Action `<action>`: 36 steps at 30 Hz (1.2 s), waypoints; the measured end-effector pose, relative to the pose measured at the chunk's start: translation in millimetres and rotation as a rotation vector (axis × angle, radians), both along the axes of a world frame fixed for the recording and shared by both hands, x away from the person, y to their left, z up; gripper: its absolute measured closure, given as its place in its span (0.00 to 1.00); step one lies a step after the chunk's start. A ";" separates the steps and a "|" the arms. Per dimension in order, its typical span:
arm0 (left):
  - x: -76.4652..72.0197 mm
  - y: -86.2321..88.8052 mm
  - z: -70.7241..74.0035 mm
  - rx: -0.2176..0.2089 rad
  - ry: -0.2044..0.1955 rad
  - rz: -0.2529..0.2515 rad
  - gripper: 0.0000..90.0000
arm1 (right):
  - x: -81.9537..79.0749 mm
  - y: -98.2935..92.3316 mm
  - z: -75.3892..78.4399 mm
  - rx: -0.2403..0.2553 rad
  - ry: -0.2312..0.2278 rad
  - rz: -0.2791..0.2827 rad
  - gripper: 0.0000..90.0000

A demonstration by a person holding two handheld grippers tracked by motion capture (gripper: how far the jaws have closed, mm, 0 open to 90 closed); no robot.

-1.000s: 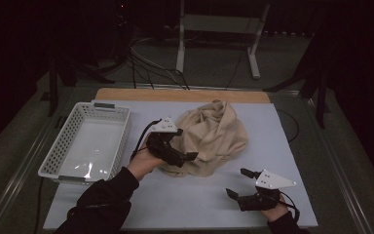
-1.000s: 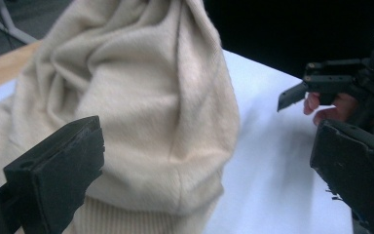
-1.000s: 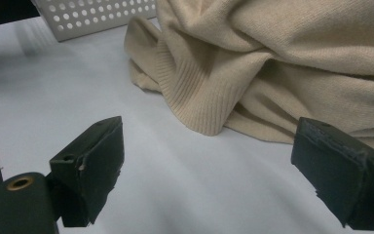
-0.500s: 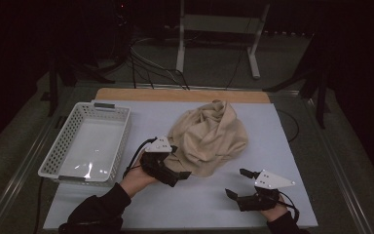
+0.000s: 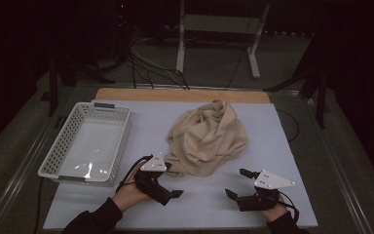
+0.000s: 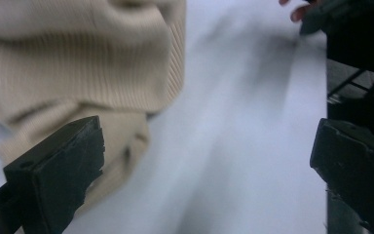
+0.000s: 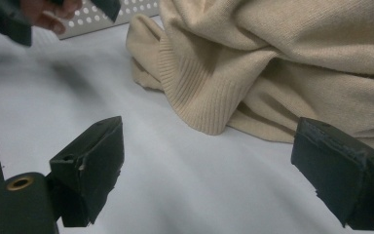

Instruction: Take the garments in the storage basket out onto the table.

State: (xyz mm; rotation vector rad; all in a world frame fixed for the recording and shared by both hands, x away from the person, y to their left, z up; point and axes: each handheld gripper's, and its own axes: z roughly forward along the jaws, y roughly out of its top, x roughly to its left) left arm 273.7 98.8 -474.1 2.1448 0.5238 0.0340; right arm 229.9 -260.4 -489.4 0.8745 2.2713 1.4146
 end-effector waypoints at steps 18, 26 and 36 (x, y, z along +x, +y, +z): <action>-31.9 44.4 -21.5 0.058 0.025 0.015 0.00 | -0.2 1.2 -0.7 -0.013 -0.002 0.002 0.14; -43.6 64.3 -22.6 0.075 0.042 0.016 0.00 | -0.7 1.3 -1.0 -0.022 -0.001 0.003 0.14; -52.6 84.3 -22.0 0.097 0.030 0.040 0.00 | -0.5 1.5 -1.9 -0.027 -0.001 0.006 0.14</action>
